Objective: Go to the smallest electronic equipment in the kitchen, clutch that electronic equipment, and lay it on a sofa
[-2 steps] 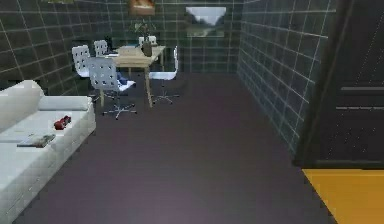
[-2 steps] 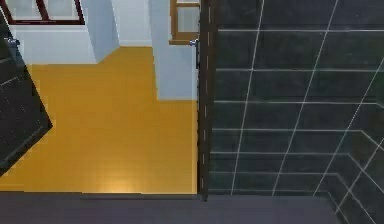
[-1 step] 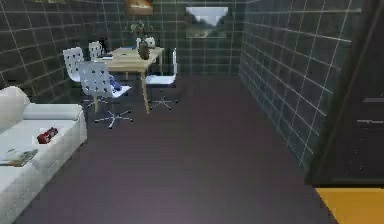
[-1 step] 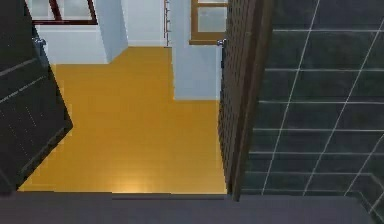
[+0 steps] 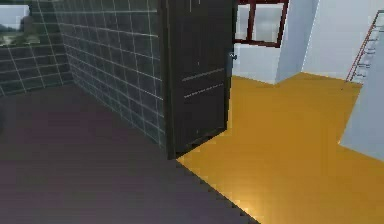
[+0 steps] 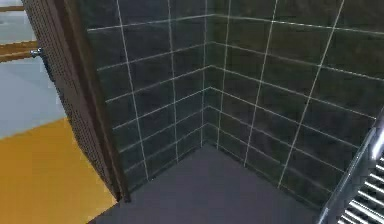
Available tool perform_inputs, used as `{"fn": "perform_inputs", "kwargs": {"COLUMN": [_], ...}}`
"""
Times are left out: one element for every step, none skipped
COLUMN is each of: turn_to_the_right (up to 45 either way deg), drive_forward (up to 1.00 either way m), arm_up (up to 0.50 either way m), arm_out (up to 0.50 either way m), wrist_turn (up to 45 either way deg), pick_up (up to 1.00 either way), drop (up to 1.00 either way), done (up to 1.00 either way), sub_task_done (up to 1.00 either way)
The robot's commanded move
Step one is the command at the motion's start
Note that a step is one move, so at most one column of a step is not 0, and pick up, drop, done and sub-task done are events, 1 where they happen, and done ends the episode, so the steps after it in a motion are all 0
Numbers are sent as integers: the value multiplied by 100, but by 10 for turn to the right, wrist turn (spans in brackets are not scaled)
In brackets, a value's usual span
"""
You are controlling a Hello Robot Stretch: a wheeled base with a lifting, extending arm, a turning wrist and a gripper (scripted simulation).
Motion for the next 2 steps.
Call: {"fn": "perform_inputs", "kwargs": {"turn_to_the_right": [120, 0], "drive_forward": [0, 90], "arm_up": [0, 0], "arm_out": [0, 0], "wrist_turn": [0, 0], "pick_up": [0, 0], "drop": [0, 0], "done": [0, 0], "sub_task_done": [0, 0]}}
